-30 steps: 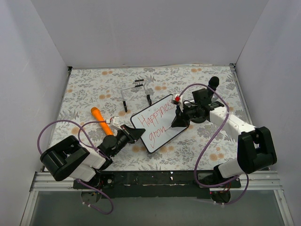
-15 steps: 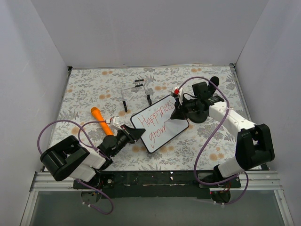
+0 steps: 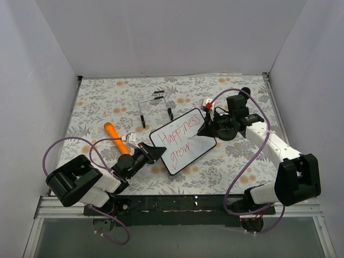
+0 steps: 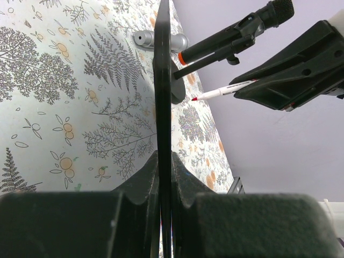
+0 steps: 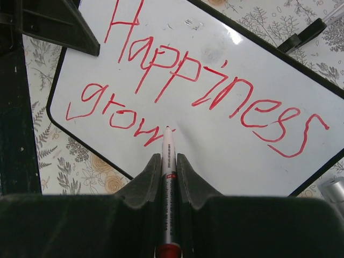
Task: Write a sentence on the whiteboard
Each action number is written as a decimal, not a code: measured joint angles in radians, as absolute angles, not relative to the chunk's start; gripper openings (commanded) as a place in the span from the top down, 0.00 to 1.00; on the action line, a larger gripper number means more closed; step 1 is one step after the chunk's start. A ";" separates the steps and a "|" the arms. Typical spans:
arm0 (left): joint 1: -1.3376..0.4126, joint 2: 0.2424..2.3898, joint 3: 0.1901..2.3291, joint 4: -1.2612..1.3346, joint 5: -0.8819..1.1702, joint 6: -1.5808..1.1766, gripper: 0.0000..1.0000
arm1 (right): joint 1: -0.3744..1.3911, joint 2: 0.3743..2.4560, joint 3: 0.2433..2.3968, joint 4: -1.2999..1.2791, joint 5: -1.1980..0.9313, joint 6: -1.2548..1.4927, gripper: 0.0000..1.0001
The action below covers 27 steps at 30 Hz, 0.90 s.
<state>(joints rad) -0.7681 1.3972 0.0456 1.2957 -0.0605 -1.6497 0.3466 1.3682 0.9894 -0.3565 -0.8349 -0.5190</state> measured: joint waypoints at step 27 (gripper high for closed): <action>-0.768 1.400 0.046 1.299 -0.057 -1.650 1.00 | 0.315 1.417 0.944 -0.295 -0.836 -0.496 0.99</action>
